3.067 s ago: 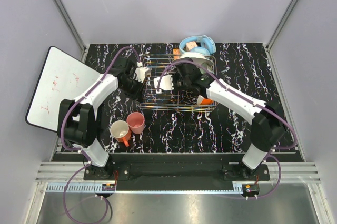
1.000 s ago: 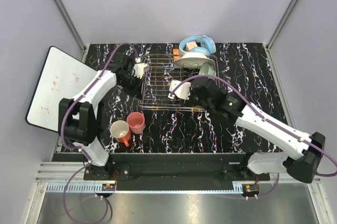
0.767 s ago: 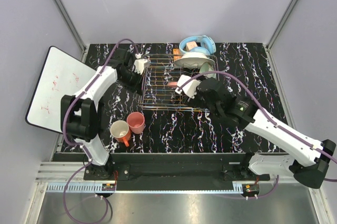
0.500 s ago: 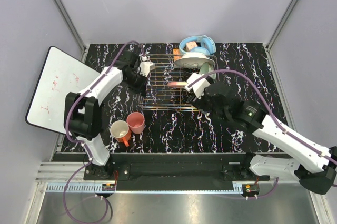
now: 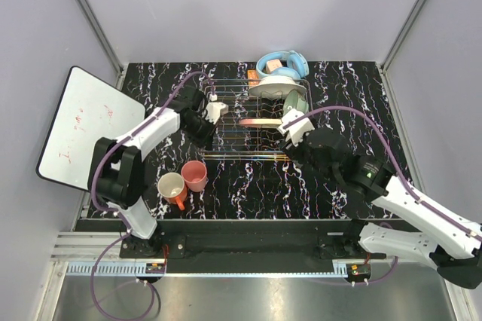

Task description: Load the mixed dishes into the dish rack

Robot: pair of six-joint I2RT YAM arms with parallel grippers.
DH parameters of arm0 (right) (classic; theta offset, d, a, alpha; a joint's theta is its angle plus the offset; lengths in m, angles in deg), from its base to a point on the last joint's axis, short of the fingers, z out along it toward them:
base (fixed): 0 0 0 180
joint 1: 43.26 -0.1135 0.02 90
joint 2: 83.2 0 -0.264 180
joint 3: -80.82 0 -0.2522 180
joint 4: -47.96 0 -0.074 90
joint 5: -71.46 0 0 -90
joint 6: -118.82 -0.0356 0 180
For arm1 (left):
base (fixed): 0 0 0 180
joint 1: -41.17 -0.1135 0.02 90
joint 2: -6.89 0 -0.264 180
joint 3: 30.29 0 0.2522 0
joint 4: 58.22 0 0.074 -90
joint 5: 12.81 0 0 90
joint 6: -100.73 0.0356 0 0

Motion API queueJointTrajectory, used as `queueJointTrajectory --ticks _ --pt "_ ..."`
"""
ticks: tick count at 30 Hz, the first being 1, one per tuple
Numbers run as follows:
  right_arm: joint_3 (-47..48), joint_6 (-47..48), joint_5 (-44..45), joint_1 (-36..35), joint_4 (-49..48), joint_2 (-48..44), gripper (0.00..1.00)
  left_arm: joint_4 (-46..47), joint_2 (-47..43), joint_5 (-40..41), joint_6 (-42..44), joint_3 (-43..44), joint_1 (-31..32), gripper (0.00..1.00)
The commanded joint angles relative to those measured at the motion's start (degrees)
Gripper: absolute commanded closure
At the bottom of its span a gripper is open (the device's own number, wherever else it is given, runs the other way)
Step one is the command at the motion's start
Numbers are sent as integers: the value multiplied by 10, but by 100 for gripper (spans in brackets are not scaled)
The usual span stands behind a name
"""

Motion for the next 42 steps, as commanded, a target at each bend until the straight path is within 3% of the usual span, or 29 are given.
queueJointTrajectory --ticks 1,4,11,14,19,26,33,42 --pt "-24 -18 90 -1 -25 8 33 -30 -35 8 10 -25 41 99" --pt "-50 -17 156 10 -48 31 30 -29 -47 10 9 -31 61 98" --pt "-41 -132 131 164 -85 63 28 -51 -56 33 14 32 46 98" --pt "-39 -169 145 185 -101 76 28 -66 -59 31 13 70 25 97" --pt "-30 -201 63 248 -128 124 27 -81 -81 29 13 122 -7 95" --pt "20 -204 -29 323 -151 227 27 -78 -68 25 8 145 -99 92" --pt "79 -220 -87 362 -165 315 31 -63 -14 15 -6 148 -113 89" --pt "90 -249 -123 387 -175 381 39 -62 44 -33 -25 172 -114 88"
